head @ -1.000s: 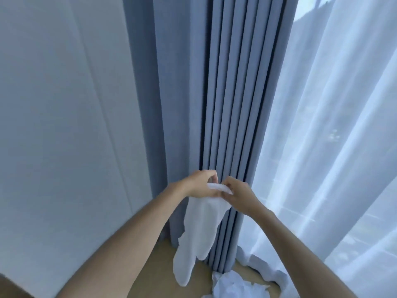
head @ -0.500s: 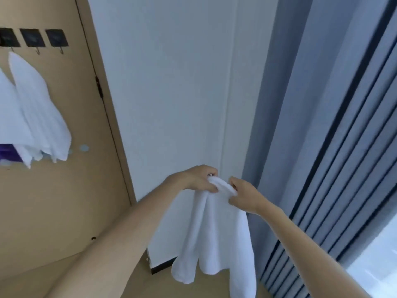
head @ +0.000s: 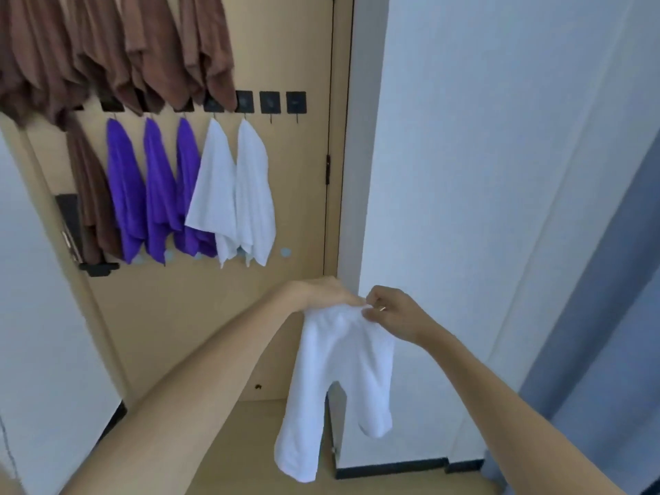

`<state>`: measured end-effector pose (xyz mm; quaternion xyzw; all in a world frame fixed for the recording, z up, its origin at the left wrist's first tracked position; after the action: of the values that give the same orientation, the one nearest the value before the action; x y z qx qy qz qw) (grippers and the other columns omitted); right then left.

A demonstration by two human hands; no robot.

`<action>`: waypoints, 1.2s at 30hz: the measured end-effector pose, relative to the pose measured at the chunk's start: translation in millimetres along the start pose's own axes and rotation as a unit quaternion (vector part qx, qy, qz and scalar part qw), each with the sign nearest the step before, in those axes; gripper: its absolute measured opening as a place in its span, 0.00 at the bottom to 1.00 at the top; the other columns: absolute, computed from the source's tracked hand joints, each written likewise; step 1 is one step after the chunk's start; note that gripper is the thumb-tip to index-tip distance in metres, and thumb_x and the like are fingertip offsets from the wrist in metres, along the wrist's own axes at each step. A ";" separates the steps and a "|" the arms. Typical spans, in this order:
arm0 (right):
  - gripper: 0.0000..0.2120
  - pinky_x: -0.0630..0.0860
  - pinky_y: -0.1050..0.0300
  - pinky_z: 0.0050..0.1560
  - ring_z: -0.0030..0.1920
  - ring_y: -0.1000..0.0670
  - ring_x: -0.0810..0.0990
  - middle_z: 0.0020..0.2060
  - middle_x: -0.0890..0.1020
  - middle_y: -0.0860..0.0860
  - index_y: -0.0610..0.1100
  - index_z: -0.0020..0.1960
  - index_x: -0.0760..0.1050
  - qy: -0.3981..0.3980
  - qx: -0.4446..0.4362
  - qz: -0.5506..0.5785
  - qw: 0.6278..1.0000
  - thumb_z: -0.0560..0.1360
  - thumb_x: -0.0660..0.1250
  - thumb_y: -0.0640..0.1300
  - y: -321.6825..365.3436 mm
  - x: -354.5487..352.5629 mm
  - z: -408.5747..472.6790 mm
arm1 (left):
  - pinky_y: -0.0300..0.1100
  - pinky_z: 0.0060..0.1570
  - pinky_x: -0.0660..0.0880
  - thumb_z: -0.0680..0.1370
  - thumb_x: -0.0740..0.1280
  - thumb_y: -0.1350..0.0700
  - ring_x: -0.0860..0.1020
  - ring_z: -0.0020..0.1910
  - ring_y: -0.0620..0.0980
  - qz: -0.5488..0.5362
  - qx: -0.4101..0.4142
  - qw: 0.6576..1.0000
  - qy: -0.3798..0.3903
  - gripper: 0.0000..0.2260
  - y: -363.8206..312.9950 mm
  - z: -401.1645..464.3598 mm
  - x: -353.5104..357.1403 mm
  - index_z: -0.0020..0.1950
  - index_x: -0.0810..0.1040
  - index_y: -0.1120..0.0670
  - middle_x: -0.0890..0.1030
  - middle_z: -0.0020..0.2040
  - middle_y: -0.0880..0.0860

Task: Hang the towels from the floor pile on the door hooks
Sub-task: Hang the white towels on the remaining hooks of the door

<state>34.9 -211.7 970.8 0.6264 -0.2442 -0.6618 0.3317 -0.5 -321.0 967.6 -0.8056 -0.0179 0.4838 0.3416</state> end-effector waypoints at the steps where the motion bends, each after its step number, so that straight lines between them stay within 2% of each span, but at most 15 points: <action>1: 0.06 0.69 0.59 0.40 0.40 0.50 0.75 0.39 0.78 0.48 0.42 0.39 0.72 -0.008 -0.011 -0.011 1.000 0.74 0.66 0.40 14.3 10.1 10.8 | 0.39 0.42 0.64 0.78 0.64 0.45 0.69 0.42 0.50 -0.020 -0.006 1.000 -0.016 0.11 17.0 -7.0 -14.8 0.46 0.76 0.53 0.70 0.41 0.51; 3: 0.07 0.71 0.59 0.39 0.40 0.47 0.77 0.41 0.79 0.45 0.42 0.38 0.70 -0.022 -0.025 -0.019 0.999 0.74 0.65 0.39 40.7 29.4 31.0 | 0.39 0.37 0.63 0.78 0.63 0.53 0.68 0.39 0.48 -0.005 -0.004 0.999 -0.044 0.07 48.1 -19.2 -42.6 0.41 0.74 0.54 0.70 0.39 0.49; 6: 0.08 0.65 0.66 0.32 0.33 0.51 0.70 0.32 0.73 0.50 0.40 0.37 0.68 -0.026 -0.062 -0.015 0.998 0.74 0.64 0.36 82.0 59.8 54.8 | 0.39 0.38 0.65 0.75 0.65 0.58 0.70 0.40 0.47 0.033 0.000 0.996 -0.081 0.04 92.3 -37.8 -76.1 0.40 0.74 0.53 0.72 0.39 0.48; 10: 0.06 0.66 0.57 0.38 0.36 0.50 0.69 0.34 0.72 0.48 0.35 0.40 0.69 -0.023 -0.093 -0.031 0.995 0.74 0.64 0.36 113.8 99.9 86.6 | 0.37 0.36 0.64 0.74 0.66 0.58 0.67 0.37 0.46 0.036 -0.006 0.991 -0.126 0.08 146.6 -56.0 -108.8 0.36 0.71 0.53 0.69 0.36 0.47; 13: 0.06 0.66 0.59 0.37 0.34 0.53 0.69 0.33 0.72 0.51 0.41 0.41 0.69 -0.004 -0.110 -0.022 0.994 0.76 0.62 0.38 129.2 123.8 106.2 | 0.35 0.34 0.60 0.76 0.65 0.57 0.64 0.36 0.43 0.004 0.014 0.985 -0.170 0.12 170.7 -67.2 -131.2 0.34 0.69 0.52 0.67 0.35 0.47; 16: 0.10 0.64 0.68 0.33 0.32 0.57 0.68 0.32 0.71 0.55 0.48 0.38 0.69 0.039 -0.133 -0.032 0.990 0.77 0.62 0.40 146.5 147.6 122.9 | 0.36 0.34 0.62 0.77 0.65 0.57 0.66 0.32 0.42 -0.073 0.033 0.978 -0.191 0.13 185.5 -69.1 -148.2 0.34 0.69 0.49 0.67 0.33 0.46; 17: 0.11 0.64 0.68 0.31 0.30 0.57 0.67 0.30 0.70 0.56 0.49 0.37 0.69 0.051 -0.146 -0.031 0.988 0.78 0.62 0.41 152.0 155.6 129.3 | 0.37 0.34 0.64 0.78 0.65 0.57 0.67 0.31 0.43 -0.083 0.035 0.977 -0.192 0.13 189.4 -68.4 -152.7 0.34 0.70 0.48 0.68 0.33 0.46; 19: 0.12 0.61 0.66 0.30 0.28 0.57 0.63 0.27 0.67 0.56 0.42 0.36 0.70 0.061 -0.162 -0.023 0.985 0.78 0.63 0.43 159.1 168.2 144.5 | 0.37 0.34 0.67 0.78 0.66 0.56 0.68 0.31 0.44 -0.081 0.034 0.978 -0.189 0.10 198.4 -63.6 -160.2 0.37 0.73 0.47 0.69 0.34 0.46; 22: 0.13 0.60 0.65 0.31 0.26 0.58 0.63 0.25 0.66 0.58 0.33 0.42 0.73 0.070 -0.157 0.017 0.985 0.78 0.63 0.43 157.6 180.2 174.5 | 0.37 0.36 0.66 0.76 0.67 0.54 0.69 0.32 0.43 -0.058 0.033 0.977 -0.202 0.09 211.6 -52.7 -176.5 0.37 0.75 0.45 0.70 0.34 0.45; 25: 0.07 0.65 0.63 0.36 0.33 0.55 0.70 0.32 0.75 0.53 0.38 0.46 0.76 0.091 -0.153 0.085 0.980 0.78 0.63 0.42 157.4 186.1 206.6 | 0.36 0.36 0.66 0.76 0.68 0.52 0.70 0.33 0.42 -0.039 0.020 0.971 -0.234 0.08 222.5 -35.9 -201.8 0.37 0.75 0.45 0.72 0.33 0.43; 27: 0.08 0.64 0.68 0.34 0.30 0.60 0.70 0.29 0.76 0.60 0.45 0.41 0.76 0.094 -0.164 0.097 0.977 0.78 0.63 0.40 160.5 182.5 227.6 | 0.35 0.35 0.66 0.76 0.69 0.52 0.71 0.34 0.42 -0.020 0.008 0.974 -0.227 0.07 224.8 -21.2 -216.4 0.38 0.76 0.47 0.73 0.34 0.44; 28: 0.09 0.63 0.68 0.33 0.28 0.61 0.68 0.28 0.74 0.60 0.45 0.40 0.75 0.093 -0.166 0.096 0.977 0.79 0.63 0.40 161.3 178.9 238.6 | 0.34 0.35 0.65 0.76 0.68 0.52 0.72 0.35 0.43 -0.010 -0.002 0.976 -0.216 0.07 226.3 -12.3 -222.4 0.38 0.76 0.48 0.73 0.35 0.44; 31: 0.08 0.63 0.66 0.35 0.33 0.56 0.68 0.33 0.73 0.53 0.38 0.42 0.75 0.090 -0.168 0.090 0.977 0.79 0.62 0.39 156.9 164.6 271.3 | 0.32 0.34 0.58 0.79 0.64 0.52 0.72 0.42 0.44 0.015 -0.042 0.981 -0.191 0.06 229.5 11.9 -237.5 0.44 0.76 0.52 0.73 0.38 0.45; 33: 0.08 0.65 0.67 0.37 0.34 0.58 0.69 0.33 0.74 0.55 0.42 0.42 0.76 0.084 -0.170 0.061 0.980 0.78 0.62 0.38 150.7 156.4 292.2 | 0.33 0.33 0.56 0.81 0.60 0.53 0.72 0.47 0.44 0.017 -0.050 0.979 -0.197 0.07 228.8 29.0 -247.1 0.47 0.76 0.52 0.74 0.43 0.45; 36: 0.09 0.67 0.62 0.38 0.33 0.55 0.70 0.35 0.77 0.49 0.44 0.41 0.78 0.064 -0.156 0.031 0.985 0.77 0.62 0.39 134.4 144.8 318.8 | 0.31 0.29 0.62 0.81 0.59 0.55 0.72 0.46 0.45 0.032 -0.047 0.976 -0.210 0.08 222.1 53.9 -257.3 0.50 0.78 0.52 0.75 0.44 0.45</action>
<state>-262.5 -437.8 1004.1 0.6003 -0.1358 -0.6397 0.4604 -246.9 -554.8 1022.8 -0.7011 -0.0860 0.6515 0.2766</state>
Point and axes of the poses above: each hand's wrist, its own z-axis towards the middle knuckle, its own x-axis out of the palm, y = z × x, the point moved 10 cm from there along z, towards the middle knuckle
